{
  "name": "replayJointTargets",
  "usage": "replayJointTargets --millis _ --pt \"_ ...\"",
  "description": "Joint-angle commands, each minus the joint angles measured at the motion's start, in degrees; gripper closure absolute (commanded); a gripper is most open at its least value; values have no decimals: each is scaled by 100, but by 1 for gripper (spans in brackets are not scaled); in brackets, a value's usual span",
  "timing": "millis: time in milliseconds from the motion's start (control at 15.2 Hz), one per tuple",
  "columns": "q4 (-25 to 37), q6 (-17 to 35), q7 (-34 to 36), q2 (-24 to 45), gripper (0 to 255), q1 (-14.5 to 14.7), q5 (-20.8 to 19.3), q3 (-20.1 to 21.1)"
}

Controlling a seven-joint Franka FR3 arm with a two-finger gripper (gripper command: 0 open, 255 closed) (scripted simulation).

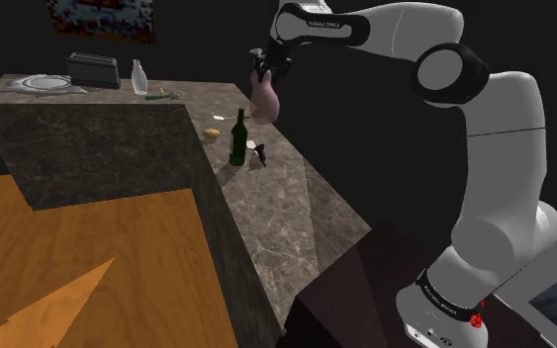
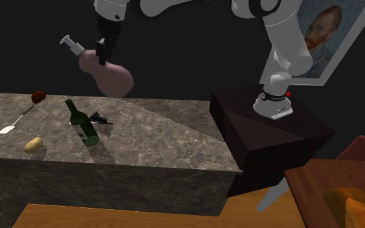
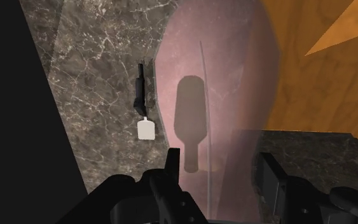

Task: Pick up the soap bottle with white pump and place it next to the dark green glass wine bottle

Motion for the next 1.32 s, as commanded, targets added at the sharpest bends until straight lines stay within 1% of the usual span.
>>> replayJointTargets --millis 0,66,264,528,858,1254 --pt "1603 -626 -215 930 255 313 -112 -105" --pt "1886 -739 -255 1088 255 377 -120 -131" --pt "1378 -400 -178 938 255 277 -118 -122" --pt "873 -20 -93 831 255 184 -133 -119" --pt "395 392 0 780 255 107 -167 -132" --pt "-39 829 103 799 255 54 -225 -164"
